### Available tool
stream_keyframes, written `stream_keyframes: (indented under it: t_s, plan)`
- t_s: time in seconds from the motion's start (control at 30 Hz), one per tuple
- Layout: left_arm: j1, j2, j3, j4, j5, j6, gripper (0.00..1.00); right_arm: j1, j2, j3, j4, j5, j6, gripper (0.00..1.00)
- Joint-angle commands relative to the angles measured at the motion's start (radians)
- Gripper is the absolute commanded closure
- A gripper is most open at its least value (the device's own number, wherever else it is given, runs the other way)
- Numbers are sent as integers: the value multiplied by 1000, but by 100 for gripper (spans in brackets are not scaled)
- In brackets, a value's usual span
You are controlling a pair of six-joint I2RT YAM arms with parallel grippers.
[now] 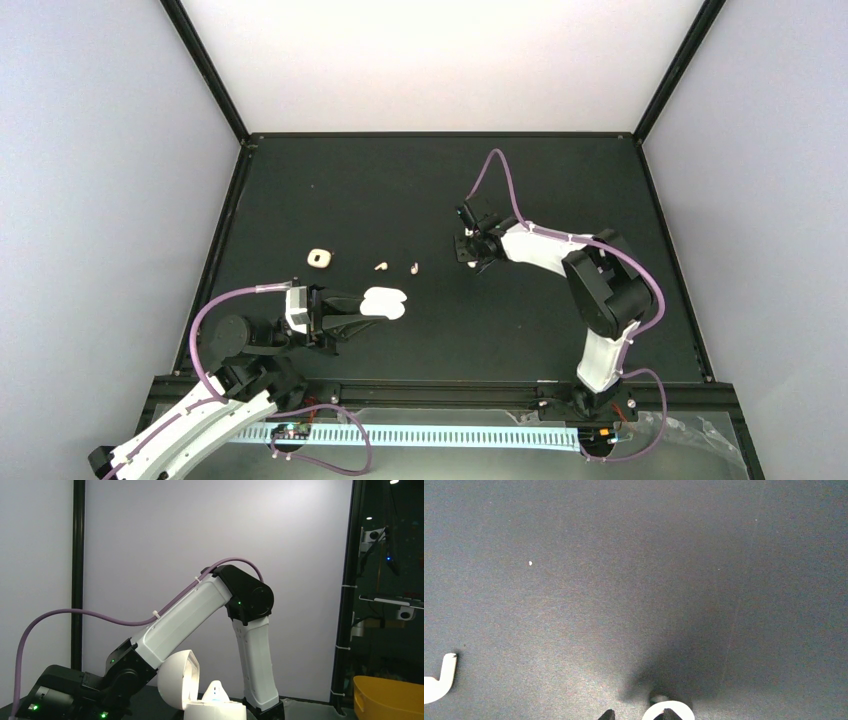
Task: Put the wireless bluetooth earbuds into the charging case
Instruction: Pick up the earbud from the center of the board.
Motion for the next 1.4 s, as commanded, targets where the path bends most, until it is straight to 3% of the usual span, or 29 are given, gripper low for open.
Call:
stream_keyframes:
  t_s: [0.0, 1.13, 1.37]
  plan:
    - [-3, -7, 6, 2, -14, 2, 98, 0, -25, -28, -37, 66, -3, 75]
    - [-3, 1, 6, 6, -10, 0, 99, -16, -90, -96, -32, 126, -2, 91]
    - [-3, -1, 6, 6, -12, -1, 98, -17, -113, -109, -32, 125, 3, 89]
